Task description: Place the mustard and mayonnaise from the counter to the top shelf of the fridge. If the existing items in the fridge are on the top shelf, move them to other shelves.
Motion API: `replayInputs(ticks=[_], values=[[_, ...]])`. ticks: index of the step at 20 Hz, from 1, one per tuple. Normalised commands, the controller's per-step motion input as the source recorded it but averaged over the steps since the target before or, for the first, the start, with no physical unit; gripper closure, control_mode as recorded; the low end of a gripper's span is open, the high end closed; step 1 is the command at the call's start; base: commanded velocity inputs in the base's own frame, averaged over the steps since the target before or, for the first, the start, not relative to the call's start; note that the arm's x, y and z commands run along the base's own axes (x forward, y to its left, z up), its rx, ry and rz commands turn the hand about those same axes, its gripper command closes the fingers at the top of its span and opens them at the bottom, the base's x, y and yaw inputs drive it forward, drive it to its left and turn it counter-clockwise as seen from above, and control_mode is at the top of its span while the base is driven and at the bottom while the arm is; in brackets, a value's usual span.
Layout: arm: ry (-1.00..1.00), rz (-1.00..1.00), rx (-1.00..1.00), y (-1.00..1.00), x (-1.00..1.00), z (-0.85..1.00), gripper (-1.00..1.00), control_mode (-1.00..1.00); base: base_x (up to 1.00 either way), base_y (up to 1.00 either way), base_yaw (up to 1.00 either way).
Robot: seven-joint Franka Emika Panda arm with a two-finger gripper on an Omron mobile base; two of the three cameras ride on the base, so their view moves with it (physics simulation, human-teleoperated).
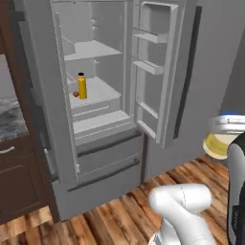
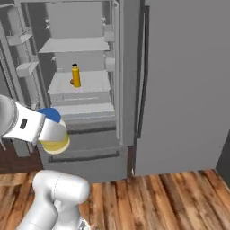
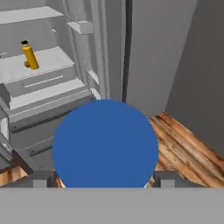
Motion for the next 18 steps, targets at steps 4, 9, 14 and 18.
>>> replayInputs(ticks=[4,9,14,18], values=[[0.0,0.0,0.0,0.0,0.0,0.0,1.0,1.0,0.37,-0.04,0.95],[0.0,0.0,0.0,0.0,0.0,0.0,1.0,1.0,0.64,-0.58,0.45],[0.0,0.0,0.0,0.0,0.0,0.0,1.0,1.0,0.12,-0.56,0.11],[0.0,0.0,0.0,0.0,0.0,0.0,1.0,1.0,0.22,0.03,0.02]])
